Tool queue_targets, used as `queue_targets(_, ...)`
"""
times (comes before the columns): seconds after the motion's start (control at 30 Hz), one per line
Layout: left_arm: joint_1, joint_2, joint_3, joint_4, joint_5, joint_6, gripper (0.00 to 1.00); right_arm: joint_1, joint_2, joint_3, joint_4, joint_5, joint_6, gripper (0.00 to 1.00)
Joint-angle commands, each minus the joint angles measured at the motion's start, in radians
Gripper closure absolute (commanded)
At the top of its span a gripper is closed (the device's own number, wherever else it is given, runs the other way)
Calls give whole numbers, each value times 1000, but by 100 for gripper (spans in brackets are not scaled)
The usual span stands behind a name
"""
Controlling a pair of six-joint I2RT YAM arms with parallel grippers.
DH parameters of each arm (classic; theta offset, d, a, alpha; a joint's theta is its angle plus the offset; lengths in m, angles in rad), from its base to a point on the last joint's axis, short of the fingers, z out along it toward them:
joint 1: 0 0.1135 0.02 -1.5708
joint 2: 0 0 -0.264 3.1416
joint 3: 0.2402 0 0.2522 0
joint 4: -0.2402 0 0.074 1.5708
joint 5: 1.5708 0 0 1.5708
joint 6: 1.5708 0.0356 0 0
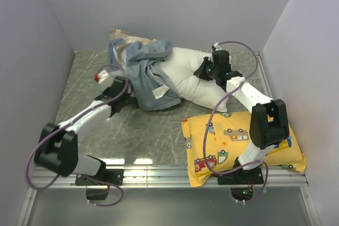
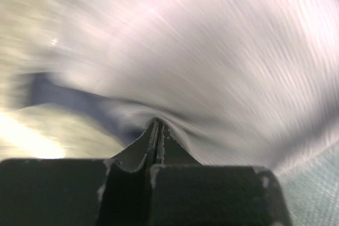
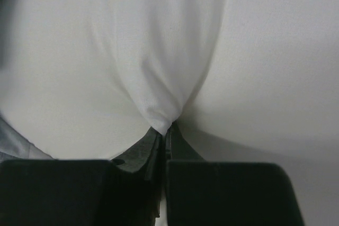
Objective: Remove the pillowcase from the pillow
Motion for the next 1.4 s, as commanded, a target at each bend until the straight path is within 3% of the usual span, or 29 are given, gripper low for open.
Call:
queue_targets(0.0, 138, -156, -55, -70, 30, -80, 100, -66, -14, 20, -95, 67, -22, 100)
queue_targets(0.17, 330, -248, -86, -133, 72, -131, 100, -146, -22, 29, -114, 39, -7, 100)
queue_targets(0.23, 416, -271, -112, -95, 160, -134, 99, -174, -38, 29, -115, 28, -1, 100)
queue_targets(0.4, 427, -345, -221, 125, 370, -48, 100, -135, -80, 31, -114, 26, -25, 100)
queue_targets(0.5, 273, -371, -230, 156, 335, -5, 97, -112, -78, 14, -103, 32, -30, 100)
queue_targets(0.6, 57, -405, -221, 130, 223, 18, 82, -108, -71, -12, -86, 23, -24, 100)
queue_targets(0.63, 21, -416, -218, 119, 197, 23, 73, -105, -71, -19, -84, 22, -24, 100)
queue_targets(0.7, -68, -423, -200, 64, 114, 21, 66, -100, -74, -23, -80, 25, -22, 100)
queue_targets(0.8, -157, -410, -180, 53, 78, 47, 52, -92, -75, -19, -83, 31, -24, 100)
queue_targets(0.83, -176, -378, -174, 51, 69, 53, 41, -89, -75, -16, -84, 31, -24, 100)
queue_targets(0.93, -214, -301, -134, 96, 86, 93, 29, -75, -74, -6, -86, 38, -21, 100)
queue_targets(1.1, -234, -206, -92, 180, 140, 142, 28, -62, -74, -5, -92, 51, -25, 100)
queue_targets(1.27, -236, -74, -25, 174, 114, 139, 39, -62, -68, -6, -95, 52, -30, 100)
queue_targets(1.37, -236, -32, -8, 199, 97, 142, 53, -62, -62, 3, -101, 60, -33, 100)
